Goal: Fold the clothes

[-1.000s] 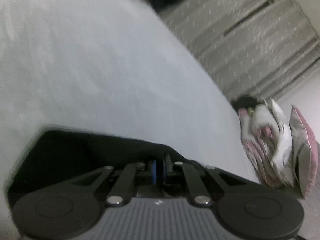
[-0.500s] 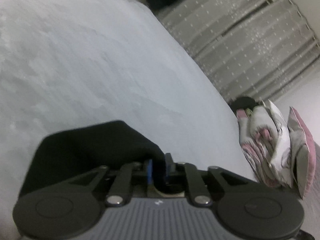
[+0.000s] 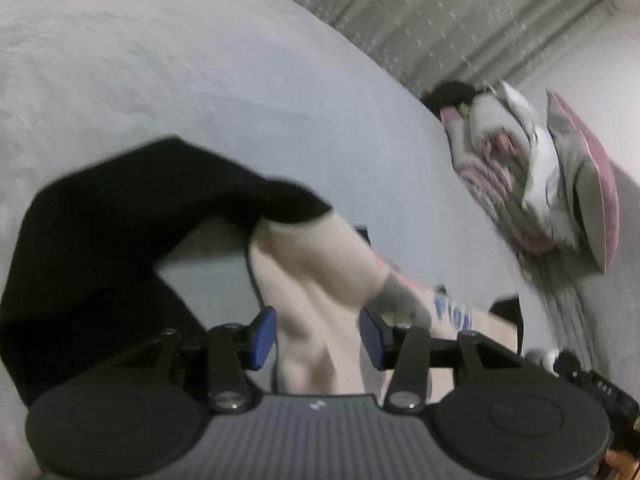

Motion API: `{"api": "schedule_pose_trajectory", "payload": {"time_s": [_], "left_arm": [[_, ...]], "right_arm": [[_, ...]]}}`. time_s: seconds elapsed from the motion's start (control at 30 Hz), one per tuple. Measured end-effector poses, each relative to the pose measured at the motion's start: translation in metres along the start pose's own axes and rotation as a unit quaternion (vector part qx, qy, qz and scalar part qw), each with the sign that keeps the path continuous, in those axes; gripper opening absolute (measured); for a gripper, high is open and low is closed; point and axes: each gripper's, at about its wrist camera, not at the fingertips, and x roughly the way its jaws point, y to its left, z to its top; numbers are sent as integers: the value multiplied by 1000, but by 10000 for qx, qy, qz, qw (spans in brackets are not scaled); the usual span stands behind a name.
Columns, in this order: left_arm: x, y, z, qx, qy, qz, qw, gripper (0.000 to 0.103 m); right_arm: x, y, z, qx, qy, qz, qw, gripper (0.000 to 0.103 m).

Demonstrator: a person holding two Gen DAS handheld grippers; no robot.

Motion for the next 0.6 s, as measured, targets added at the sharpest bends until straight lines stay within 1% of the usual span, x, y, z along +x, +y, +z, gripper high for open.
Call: {"api": "schedule_pose_trajectory", "payload": {"time_s": [0.13, 0.23, 0.43, 0.6], "left_arm": [[1, -3, -17, 298, 326, -137, 9989, 46], [-6, -3, -29, 568, 488, -260, 9969, 45], [-24, -4, -57, 1115, 750, -563, 9893, 45], [-29, -13, -83, 1515, 884, -610, 9826, 45]], "right_arm": [[-8, -5, -23, 82, 202, 78, 9997, 52], [-17, -5, -42, 134, 339, 207, 9991, 52], [-41, -7, -79, 221, 542, 605, 9965, 52], [-57, -13, -106, 441, 599, 810, 9939, 52]]}}
